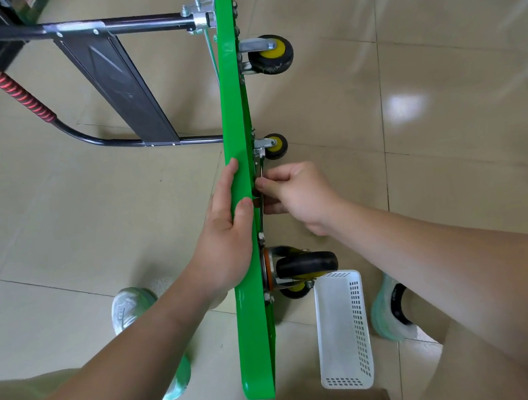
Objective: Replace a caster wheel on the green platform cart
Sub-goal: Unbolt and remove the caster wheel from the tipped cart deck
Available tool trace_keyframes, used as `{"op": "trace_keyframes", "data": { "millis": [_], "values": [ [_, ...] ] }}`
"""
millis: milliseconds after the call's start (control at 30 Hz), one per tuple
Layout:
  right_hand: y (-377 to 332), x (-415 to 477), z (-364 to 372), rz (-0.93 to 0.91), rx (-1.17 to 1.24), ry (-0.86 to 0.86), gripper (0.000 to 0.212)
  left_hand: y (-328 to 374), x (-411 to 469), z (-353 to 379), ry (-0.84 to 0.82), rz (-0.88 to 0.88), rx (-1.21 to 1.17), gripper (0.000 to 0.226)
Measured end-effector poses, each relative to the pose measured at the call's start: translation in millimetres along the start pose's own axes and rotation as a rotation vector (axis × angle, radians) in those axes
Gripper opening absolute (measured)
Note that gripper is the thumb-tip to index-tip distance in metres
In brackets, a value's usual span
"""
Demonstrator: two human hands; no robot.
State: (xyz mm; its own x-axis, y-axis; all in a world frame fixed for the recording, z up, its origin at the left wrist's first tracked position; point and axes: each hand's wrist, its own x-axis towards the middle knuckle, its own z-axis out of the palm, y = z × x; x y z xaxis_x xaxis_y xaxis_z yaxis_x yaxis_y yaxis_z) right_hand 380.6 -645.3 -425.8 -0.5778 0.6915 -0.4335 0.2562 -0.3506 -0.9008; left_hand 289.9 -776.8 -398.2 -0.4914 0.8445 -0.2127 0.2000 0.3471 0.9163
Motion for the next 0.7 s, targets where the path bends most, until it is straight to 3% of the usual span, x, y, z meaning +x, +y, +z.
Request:
{"op": "trace_keyframes", "data": {
  "millis": [267,700],
  "values": [
    [10,-70,1,-0.288,-0.147,0.067,0.020,-1,0,0,0.010,-0.016,-0.009,0.057],
    [2,-70,-9,-0.440,-0.127,0.119,0.021,2,-1,1,0.008,-0.025,-0.019,0.056]
  ]
}}
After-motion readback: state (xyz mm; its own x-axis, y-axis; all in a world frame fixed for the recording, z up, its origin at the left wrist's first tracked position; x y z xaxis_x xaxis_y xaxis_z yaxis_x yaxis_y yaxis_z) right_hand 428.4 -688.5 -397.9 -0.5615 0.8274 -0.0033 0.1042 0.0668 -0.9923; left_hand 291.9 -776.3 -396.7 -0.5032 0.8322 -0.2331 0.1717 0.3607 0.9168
